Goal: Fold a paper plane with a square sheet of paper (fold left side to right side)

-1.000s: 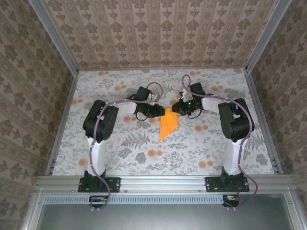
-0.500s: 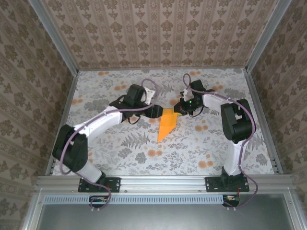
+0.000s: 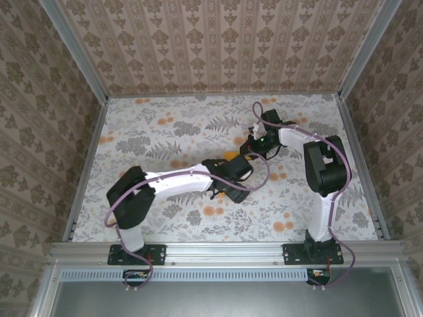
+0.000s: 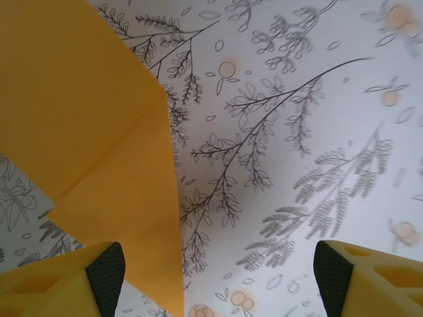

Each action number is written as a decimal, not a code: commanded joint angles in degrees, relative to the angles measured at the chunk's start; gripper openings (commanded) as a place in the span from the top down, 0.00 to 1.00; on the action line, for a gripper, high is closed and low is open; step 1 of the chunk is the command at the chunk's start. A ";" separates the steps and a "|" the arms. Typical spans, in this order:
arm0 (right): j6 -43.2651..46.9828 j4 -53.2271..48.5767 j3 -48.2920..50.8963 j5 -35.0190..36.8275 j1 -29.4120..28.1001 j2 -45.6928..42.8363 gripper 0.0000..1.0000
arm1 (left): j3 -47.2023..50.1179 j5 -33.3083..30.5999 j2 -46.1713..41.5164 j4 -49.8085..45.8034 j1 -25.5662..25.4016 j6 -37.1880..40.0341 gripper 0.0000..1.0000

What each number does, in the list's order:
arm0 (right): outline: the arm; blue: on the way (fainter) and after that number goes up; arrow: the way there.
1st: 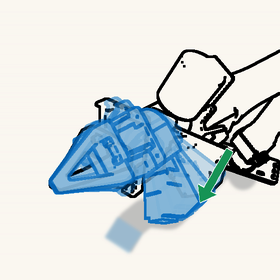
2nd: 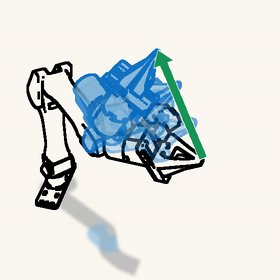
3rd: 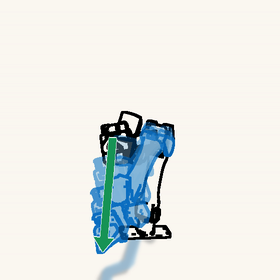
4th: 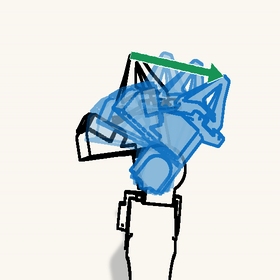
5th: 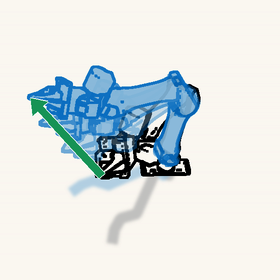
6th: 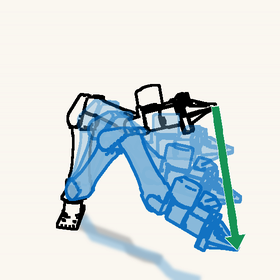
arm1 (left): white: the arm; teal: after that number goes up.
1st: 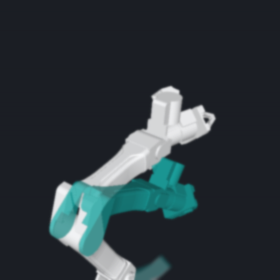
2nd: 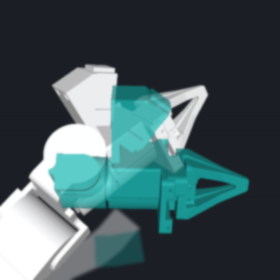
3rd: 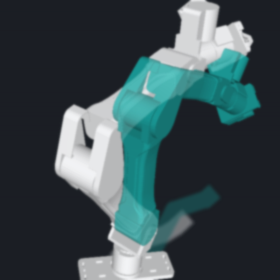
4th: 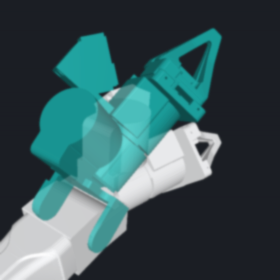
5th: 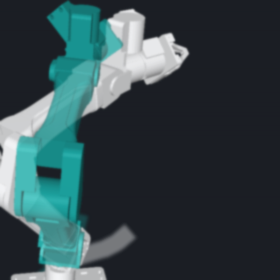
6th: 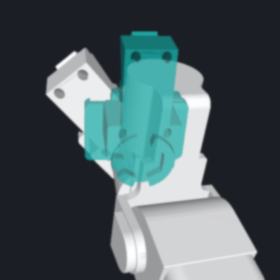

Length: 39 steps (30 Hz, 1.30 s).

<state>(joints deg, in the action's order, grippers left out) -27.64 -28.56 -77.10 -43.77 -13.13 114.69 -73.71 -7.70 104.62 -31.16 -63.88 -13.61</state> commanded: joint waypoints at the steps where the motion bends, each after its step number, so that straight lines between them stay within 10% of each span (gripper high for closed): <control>1: -1.01 -1.73 -1.20 -0.13 0.12 1.09 0.96 | -4.55 -9.50 2.96 -5.99 -1.23 0.33 0.21; 27: 0.68 -1.93 -1.60 -0.54 0.07 2.06 0.93 | -10.27 -12.91 10.90 -9.77 -1.09 -0.56 0.86; 39: -0.01 4.75 2.31 10.77 3.61 -9.65 0.51 | -5.00 3.04 5.78 -2.42 4.50 -4.41 0.95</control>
<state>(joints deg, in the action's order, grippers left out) -27.16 -26.92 -76.25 -38.17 -11.07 111.66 -80.09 -11.20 113.56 -36.03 -60.82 -15.68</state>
